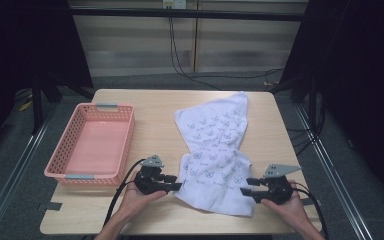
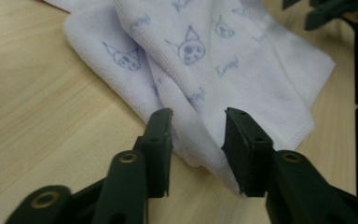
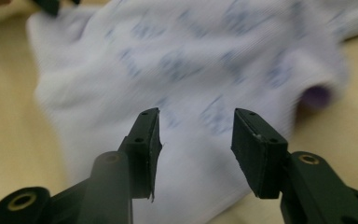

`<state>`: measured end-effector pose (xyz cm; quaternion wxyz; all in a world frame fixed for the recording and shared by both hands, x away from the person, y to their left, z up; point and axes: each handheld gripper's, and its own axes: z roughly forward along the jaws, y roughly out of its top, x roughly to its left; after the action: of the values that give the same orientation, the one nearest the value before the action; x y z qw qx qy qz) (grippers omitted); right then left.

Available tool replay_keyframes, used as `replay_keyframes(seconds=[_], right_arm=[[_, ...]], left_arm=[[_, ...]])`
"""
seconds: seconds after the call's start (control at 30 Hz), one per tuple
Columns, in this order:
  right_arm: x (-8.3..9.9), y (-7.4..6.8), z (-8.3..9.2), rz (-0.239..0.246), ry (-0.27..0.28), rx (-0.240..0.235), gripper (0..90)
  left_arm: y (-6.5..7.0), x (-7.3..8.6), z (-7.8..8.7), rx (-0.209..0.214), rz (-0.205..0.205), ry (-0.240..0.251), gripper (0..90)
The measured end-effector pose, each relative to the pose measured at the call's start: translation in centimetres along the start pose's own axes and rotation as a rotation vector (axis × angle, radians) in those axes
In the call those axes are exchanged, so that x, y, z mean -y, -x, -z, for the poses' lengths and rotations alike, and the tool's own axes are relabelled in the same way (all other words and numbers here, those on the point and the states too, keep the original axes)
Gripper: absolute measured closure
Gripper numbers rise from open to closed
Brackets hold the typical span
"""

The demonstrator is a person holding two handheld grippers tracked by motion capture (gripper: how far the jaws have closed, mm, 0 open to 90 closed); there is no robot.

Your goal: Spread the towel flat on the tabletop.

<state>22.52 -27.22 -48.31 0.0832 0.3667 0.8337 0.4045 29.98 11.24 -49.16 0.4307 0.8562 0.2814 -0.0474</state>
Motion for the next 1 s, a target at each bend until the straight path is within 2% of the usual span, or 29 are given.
replay_keyframes(seconds=[0.03,0.07,0.1,0.13,0.2,0.23,0.3,0.33,0.37,0.4,0.43,0.5,0.53,0.57,0.63,0.7,0.73,0.77,0.8,0.83,0.9,0.97,1.0], right_arm=[[0.0,0.0,0.0,0.000,0.000,0.000,50.4],[0.2,-0.4,0.0,0.016,-0.015,-0.004,49.2],[0.4,-0.6,0.0,0.028,-0.023,-0.020,48.9],[0.5,-0.7,0.0,0.034,-0.029,-0.025,47.7],[0.8,-0.7,-0.2,0.041,-0.055,-0.041,47.2],[0.9,-0.9,-0.5,0.064,-0.079,-0.070,47.1],[1.0,-1.0,-0.7,0.077,-0.089,-0.081,47.1],[1.2,-1.2,-0.9,0.095,-0.101,-0.085,46.6],[1.2,-1.6,-1.1,0.135,-0.103,-0.066,47.4],[1.2,-1.6,-1.1,0.135,-0.103,-0.066,47.4],[1.2,-1.8,-1.2,0.155,-0.099,-0.056,49.5],[1.2,-2.0,-1.2,0.184,-0.095,-0.029,64.0],[1.1,-2.0,-1.2,0.174,-0.098,-0.024,73.9],[1.0,-1.9,-1.3,0.166,-0.102,-0.021,79.9],[0.7,-1.8,-1.3,0.150,-0.104,-0.041,85.0],[0.2,-1.8,-0.9,0.118,-0.059,-0.063,86.1],[-0.4,-1.7,-0.3,0.094,-0.006,-0.075,86.2],[-1.3,-1.5,1.0,0.067,0.071,-0.083,86.3],[-1.8,-1.5,1.6,0.070,0.096,-0.067,86.3],[-1.8,-1.5,1.6,0.070,0.096,-0.067,86.3],[-3.1,-1.3,2.7,0.066,0.156,-0.073,86.3],[-4.3,-1.1,3.6,0.071,0.196,-0.041,86.3],[-4.7,-0.8,3.9,0.069,0.213,-0.034,86.4]], left_arm=[[0.1,0.0,-0.4,-0.001,-0.017,-0.024,66.6],[0.3,0.0,-0.7,0.004,-0.028,-0.037,71.8],[0.5,0.0,-0.8,-0.011,-0.044,-0.046,77.3],[0.5,-0.1,-0.7,0.003,-0.043,-0.040,83.8],[0.5,-0.3,-0.3,0.023,-0.026,-0.005,86.7],[0.3,-0.4,0.0,0.037,-0.019,0.008,87.1],[0.0,-0.5,0.9,0.040,0.015,0.062,87.1],[-0.2,-0.6,1.4,0.042,0.026,0.087,87.1],[-0.4,-0.7,1.8,0.046,0.034,0.107,87.1],[-0.5,-0.7,2.2,0.049,0.050,0.126,87.1],[-0.6,-0.7,2.5,0.046,0.055,0.135,87.1],[-0.6,-0.9,2.9,0.047,0.057,0.159,87.1],[-0.5,-1.0,3.2,0.044,0.058,0.169,87.1],[-0.3,-1.1,3.5,0.039,0.049,0.174,87.1],[0.2,-1.4,4.3,0.040,0.038,0.200,87.1],[0.7,-1.8,5.5,0.033,0.020,0.222,87.1],[0.9,-2.1,6.2,0.034,0.012,0.239,87.1],[1.3,-2.7,7.7,0.023,0.013,0.277,87.1],[1.5,-3.2,8.4,0.017,-0.004,0.288,87.1],[1.5,-3.2,8.4,0.017,-0.004,0.288,87.1],[2.0,-4.2,9.3,0.008,-0.037,0.294,87.0],[2.1,-5.2,9.3,-0.001,-0.043,0.298,86.2],[2.1,-5.5,9.0,-0.002,-0.043,0.304,82.7]])
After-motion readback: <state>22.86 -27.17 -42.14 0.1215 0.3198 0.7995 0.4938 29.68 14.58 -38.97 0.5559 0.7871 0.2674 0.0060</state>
